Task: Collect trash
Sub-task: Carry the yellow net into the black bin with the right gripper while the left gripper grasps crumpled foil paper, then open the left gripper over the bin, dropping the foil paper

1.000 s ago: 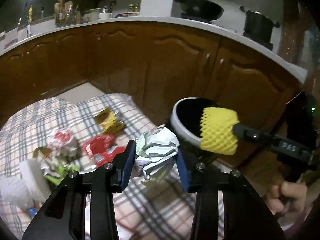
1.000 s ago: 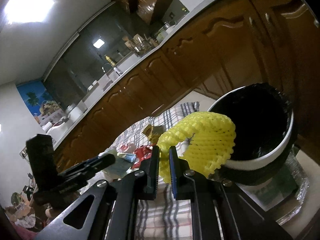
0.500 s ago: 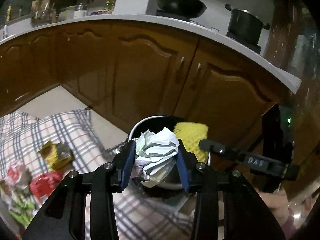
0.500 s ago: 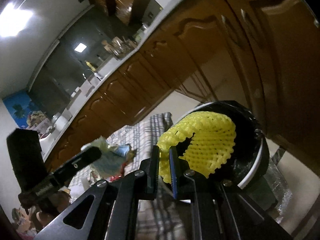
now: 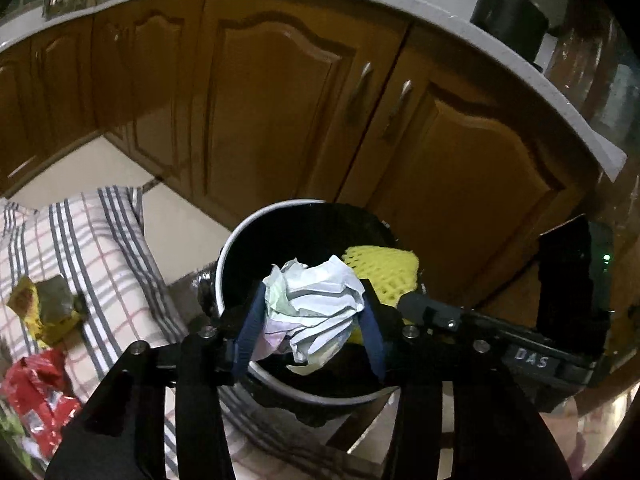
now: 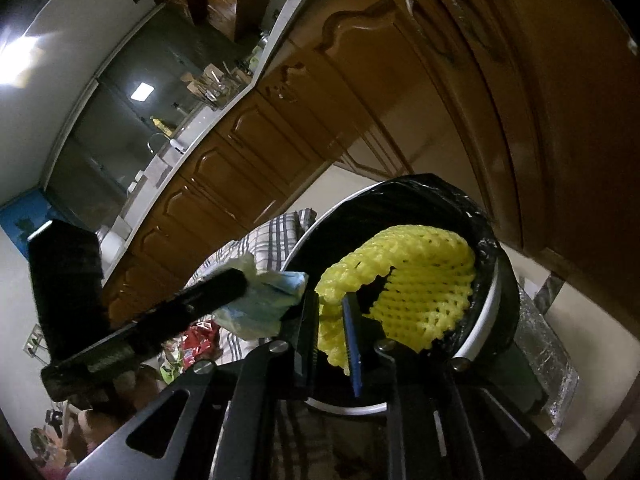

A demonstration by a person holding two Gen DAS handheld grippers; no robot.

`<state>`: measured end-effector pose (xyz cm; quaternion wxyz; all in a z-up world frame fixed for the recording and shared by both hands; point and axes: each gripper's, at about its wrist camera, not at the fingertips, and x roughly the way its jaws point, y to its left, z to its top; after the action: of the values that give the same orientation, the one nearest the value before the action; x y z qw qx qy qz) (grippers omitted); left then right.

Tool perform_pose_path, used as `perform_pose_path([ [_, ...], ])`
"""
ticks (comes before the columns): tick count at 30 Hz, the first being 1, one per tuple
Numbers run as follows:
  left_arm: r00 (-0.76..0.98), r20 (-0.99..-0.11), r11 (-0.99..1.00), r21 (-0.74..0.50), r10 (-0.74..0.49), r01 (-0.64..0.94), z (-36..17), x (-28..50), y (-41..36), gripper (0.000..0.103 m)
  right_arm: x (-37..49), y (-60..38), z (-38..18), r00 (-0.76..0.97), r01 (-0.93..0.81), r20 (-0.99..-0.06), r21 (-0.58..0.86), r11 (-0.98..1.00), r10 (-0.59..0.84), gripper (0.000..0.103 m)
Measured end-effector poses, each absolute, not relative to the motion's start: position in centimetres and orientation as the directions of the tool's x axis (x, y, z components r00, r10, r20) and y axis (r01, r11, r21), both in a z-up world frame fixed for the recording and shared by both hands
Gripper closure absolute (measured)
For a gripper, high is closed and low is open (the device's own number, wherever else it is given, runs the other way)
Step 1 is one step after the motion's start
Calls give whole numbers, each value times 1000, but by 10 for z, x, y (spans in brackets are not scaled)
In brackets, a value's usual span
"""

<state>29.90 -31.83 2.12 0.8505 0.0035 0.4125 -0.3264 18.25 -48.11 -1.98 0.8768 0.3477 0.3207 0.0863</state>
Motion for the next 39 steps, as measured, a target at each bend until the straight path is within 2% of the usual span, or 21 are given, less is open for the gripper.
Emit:
perform_pose_path([
  [1, 441, -706, 787, -272, -554, 554, 19, 300, -318, 52, 182, -482, -20, 779, 75, -502, 668, 740, 375, 83],
  [3, 436, -711, 791, -280, -552, 543, 17, 302, -317, 43, 183, -484, -21, 781, 78, -500, 673, 736, 374, 67],
  [5, 440, -705, 792, -289, -556, 538, 18, 302, -313, 38, 182, -485, -21, 783, 78, -499, 671, 737, 372, 62],
  [14, 491, -689, 820, -277, -533, 501, 24, 287, -281, 37, 172, -478, -18, 798, 70, -486, 662, 746, 356, 60],
  [21, 577, -672, 873, -236, -464, 427, 27, 264, -231, 34, 157, -442, -6, 831, 46, -473, 582, 812, 292, 31],
  [33, 661, -673, 941, -198, -333, 273, 25, 239, -138, 32, 158, -370, 8, 835, -39, -472, 461, 887, 282, 15],
  [39, 684, -673, 959, -186, -282, 213, 27, 238, -100, 32, 171, -339, 12, 826, -86, -471, 438, 895, 310, 14],
])
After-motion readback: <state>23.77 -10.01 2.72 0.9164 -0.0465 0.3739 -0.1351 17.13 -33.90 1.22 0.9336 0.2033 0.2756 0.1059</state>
